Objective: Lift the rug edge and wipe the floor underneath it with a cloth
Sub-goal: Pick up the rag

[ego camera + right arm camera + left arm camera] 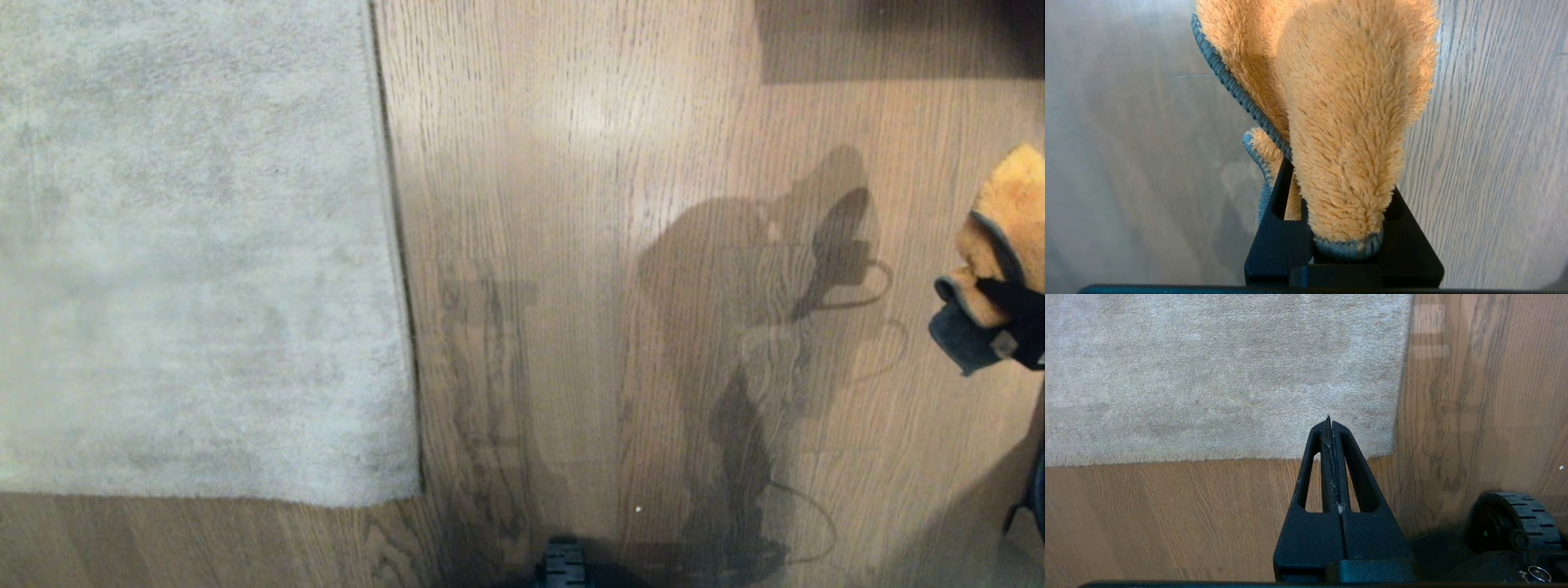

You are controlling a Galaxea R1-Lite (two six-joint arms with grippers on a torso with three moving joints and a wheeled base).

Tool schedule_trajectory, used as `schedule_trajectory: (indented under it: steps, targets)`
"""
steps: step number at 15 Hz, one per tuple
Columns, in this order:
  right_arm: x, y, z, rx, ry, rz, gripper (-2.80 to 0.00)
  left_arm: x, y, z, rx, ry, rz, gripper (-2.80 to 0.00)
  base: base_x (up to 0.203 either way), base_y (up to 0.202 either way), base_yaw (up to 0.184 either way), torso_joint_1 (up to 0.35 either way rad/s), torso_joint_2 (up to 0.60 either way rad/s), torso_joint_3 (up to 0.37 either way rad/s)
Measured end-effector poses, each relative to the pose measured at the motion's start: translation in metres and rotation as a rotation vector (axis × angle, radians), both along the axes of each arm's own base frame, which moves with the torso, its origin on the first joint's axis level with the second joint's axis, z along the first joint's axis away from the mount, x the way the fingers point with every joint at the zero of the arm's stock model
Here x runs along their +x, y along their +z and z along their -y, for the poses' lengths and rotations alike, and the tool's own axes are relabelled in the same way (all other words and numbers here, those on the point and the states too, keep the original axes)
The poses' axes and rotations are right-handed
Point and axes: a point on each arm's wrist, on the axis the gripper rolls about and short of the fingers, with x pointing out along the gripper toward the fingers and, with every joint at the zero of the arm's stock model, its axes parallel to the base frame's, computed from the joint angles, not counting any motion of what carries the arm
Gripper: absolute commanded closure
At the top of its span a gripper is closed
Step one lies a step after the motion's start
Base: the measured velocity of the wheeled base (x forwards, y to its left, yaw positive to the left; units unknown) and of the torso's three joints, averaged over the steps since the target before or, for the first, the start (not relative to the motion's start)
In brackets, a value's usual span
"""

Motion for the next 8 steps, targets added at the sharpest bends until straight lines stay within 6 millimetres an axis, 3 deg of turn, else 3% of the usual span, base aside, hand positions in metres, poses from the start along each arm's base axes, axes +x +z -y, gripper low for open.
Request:
schedule_trajectory:
  steps: [8]
  targets:
    - [-0.067,-0.006,-0.019,-0.016,0.030,-0.026,0.00,0.000,0.000,0.000,0.000,0.001,0.000,0.00,0.000,0.000,0.000,0.000,0.00,0.000]
